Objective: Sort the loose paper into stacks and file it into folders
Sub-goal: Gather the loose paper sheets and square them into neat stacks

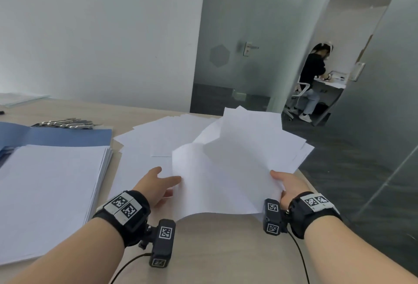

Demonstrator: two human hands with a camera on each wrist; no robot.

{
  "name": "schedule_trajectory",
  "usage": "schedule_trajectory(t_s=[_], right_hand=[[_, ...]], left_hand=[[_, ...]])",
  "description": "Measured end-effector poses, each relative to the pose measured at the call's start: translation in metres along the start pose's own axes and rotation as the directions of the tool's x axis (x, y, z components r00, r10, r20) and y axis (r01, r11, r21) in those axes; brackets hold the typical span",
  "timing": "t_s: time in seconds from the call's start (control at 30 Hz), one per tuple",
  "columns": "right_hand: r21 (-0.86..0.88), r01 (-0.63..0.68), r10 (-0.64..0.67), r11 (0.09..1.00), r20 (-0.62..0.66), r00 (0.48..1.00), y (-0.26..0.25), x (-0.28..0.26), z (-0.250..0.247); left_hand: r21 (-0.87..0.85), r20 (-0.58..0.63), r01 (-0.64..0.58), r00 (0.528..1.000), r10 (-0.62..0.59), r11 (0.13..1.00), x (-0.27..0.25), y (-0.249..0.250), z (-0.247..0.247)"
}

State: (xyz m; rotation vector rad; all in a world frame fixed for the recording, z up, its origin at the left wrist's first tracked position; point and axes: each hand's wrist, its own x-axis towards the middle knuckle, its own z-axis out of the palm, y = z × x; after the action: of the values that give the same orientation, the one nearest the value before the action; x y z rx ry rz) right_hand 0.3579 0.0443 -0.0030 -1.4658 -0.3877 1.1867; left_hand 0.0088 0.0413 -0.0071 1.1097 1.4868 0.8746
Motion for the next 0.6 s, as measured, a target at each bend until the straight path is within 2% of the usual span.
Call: schedule_trajectory(t_s=[0.13,0.2,0.27,0.33,0.4,0.5,0.6], right_hand=[[-0.075,0.012,-0.008,0.997,0.064,0.998,-0.001,-0.001,-0.003],[-0.174,0.039,-0.019,0.984,0.118,0.993,-0.005,0.001,-0.008],[-0.286,0.057,-0.009,0.957,0.165,0.986,-0.01,0.003,-0.016],[-0.382,0.057,0.021,0.922,0.197,0.98,-0.016,0.001,-0.023],[-0.436,0.05,0.056,0.899,0.226,0.973,-0.02,0.001,-0.028],[-0.494,0.038,0.102,0.869,0.253,0.962,-0.02,0.001,-0.029],[-0.554,0.037,0.155,0.832,0.296,0.943,-0.015,0.003,-0.027]], left_hand=[[0.01,0.026,-0.003,1.0,0.002,1.0,0.009,-0.001,-0.008],[0.014,-0.004,0.011,1.0,-0.011,1.0,0.015,0.001,-0.016],[0.094,-0.045,0.023,0.999,-0.019,0.995,0.022,0.005,-0.027],[0.263,-0.084,0.027,0.996,-0.005,0.964,0.036,0.008,-0.041],[0.416,-0.096,0.012,0.995,0.031,0.909,0.049,0.014,-0.05],[0.641,-0.058,-0.011,0.996,0.063,0.767,0.061,0.025,-0.054],[0.773,-0.021,-0.025,0.998,0.066,0.634,0.069,0.032,-0.047]])
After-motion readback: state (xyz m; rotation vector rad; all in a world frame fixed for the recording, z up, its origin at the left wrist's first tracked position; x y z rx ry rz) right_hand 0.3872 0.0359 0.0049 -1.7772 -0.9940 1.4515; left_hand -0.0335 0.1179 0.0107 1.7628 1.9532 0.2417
